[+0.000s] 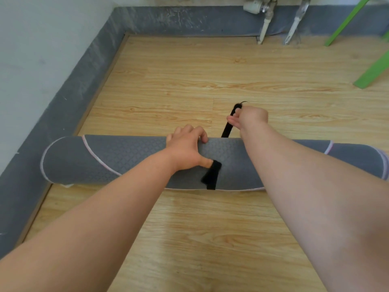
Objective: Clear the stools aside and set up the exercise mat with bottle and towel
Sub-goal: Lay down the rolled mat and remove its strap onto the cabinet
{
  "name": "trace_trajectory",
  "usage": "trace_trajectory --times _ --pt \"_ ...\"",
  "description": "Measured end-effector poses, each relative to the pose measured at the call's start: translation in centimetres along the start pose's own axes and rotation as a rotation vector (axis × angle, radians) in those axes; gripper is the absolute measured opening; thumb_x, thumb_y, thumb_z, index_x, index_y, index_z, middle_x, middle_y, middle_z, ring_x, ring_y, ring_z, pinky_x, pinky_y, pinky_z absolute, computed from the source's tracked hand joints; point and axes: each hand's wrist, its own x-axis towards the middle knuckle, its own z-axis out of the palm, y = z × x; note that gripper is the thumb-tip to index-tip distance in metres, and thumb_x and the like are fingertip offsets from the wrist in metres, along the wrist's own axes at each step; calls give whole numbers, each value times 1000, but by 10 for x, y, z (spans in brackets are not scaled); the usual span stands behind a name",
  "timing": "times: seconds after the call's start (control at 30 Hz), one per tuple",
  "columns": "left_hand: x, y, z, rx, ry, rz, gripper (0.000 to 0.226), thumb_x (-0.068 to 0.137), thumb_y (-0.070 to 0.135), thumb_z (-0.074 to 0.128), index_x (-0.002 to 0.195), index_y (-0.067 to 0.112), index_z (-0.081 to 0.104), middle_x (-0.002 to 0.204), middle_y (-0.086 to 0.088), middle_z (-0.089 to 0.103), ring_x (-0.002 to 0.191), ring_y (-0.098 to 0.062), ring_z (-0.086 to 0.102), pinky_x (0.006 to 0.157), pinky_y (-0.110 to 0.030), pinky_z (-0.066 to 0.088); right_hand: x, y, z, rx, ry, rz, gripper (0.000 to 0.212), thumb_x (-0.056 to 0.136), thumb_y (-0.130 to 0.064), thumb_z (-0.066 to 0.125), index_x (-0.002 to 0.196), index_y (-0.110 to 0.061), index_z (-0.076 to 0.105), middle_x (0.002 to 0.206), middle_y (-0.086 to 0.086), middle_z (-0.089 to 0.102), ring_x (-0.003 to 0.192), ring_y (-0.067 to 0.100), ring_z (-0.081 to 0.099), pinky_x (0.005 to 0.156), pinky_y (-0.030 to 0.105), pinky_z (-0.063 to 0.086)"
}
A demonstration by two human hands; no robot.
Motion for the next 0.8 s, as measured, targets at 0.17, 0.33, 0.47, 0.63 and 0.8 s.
trace_trajectory --times 0.17,0.33,0.47,0.63,0.8 --pt "7 -2 -1 -64 66 -11 55 59 64 75 101 40 49 104 12 42 107 -14 38 93 -35 32 -15 5 4 -542 -136 -135 27 91 1 53 116 5 64 107 24 68 76 20 61 87 33 54" --pt "20 -1 -3 -26 169 -50 53 72 57 70 113 28 54 114 6 54 112 -18 49 93 -35 36 -25 1 1 -885 -298 -355 15 84 -14 68 93 -3 73 73 5 65 63 16 56 58 28 46" --pt "20 3 -4 169 373 10 44 76 64 60 92 24 50 97 3 51 100 -21 46 78 -32 33 -31 -5 -3 -1111 -415 -468 26 83 -1 56 93 -11 77 77 -8 63 84 10 54 75 20 44" --pt "17 4 -1 194 370 45 36 83 55 57 89 20 51 91 3 43 97 -20 45 66 -31 33 -33 1 -8 -1279 -537 -540 21 75 -4 70 90 -18 72 83 -3 63 81 15 56 71 27 46" --pt "-2 -4 1 155 386 115 46 79 43 60 114 15 58 112 -2 56 112 -23 47 97 -36 37 -28 7 -11 -1193 -456 -597 14 83 -13 71 96 -7 71 91 4 67 87 19 60 79 31 47"
